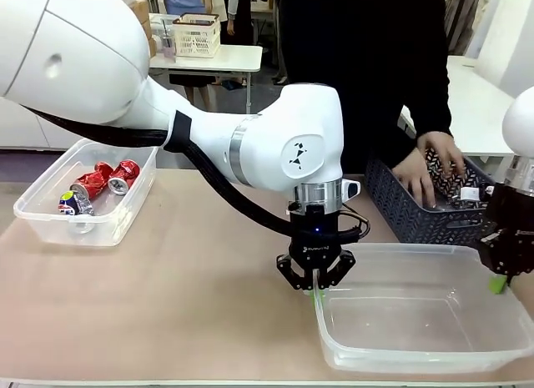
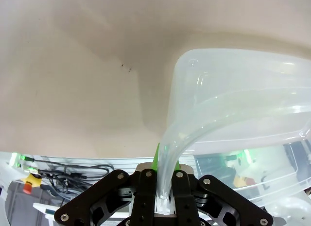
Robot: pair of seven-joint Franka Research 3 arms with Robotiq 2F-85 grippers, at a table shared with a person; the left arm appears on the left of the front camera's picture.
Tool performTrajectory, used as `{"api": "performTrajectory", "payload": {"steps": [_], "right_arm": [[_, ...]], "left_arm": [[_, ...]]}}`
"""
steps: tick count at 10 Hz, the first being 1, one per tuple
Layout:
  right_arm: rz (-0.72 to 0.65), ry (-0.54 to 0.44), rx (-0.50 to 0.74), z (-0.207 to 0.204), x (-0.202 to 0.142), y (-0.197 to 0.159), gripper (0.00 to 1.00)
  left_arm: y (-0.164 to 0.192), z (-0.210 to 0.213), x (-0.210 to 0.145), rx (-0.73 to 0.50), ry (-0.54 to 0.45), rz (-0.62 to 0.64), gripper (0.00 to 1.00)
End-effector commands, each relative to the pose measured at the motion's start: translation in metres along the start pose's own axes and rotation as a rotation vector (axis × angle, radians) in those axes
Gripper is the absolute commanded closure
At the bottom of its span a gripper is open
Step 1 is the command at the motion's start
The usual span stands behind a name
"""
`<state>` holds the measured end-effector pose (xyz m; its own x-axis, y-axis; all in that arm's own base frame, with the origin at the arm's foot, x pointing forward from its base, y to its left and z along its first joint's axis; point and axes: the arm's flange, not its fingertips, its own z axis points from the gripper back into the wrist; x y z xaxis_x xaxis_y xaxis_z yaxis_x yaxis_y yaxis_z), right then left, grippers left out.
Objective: Sort the waste into each basket.
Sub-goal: Pick up the Organizing box on the right side of the table and lift it.
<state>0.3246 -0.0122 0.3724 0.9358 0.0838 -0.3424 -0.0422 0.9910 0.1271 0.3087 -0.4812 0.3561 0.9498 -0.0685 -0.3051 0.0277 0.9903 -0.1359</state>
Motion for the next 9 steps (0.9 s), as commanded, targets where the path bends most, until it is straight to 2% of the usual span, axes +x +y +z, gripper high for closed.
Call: {"api": "performTrajectory", "payload": {"steps": [1, 4, 7, 9], "right_arm": [[-0.001, -0.042, 0.006, -0.094, -0.085, 0.007, 1.00], [-0.028, -0.091, -0.025, -0.052, -0.105, 0.022, 1.00], [-0.064, -0.009, -0.027, 0.019, -0.125, 0.062, 1.00], [-0.134, 0.061, 0.017, 0.070, -0.111, 0.086, 1.00]], "left_arm": [[-0.001, 0.009, -0.006, -0.006, -0.024, 0.014, 1.00], [0.023, 0.036, -0.029, -0.065, -0.043, -0.026, 1.00], [0.071, 0.095, -0.061, -0.102, -0.098, -0.017, 1.00], [0.117, 0.136, -0.085, -0.115, -0.134, -0.048, 1.00]]}}
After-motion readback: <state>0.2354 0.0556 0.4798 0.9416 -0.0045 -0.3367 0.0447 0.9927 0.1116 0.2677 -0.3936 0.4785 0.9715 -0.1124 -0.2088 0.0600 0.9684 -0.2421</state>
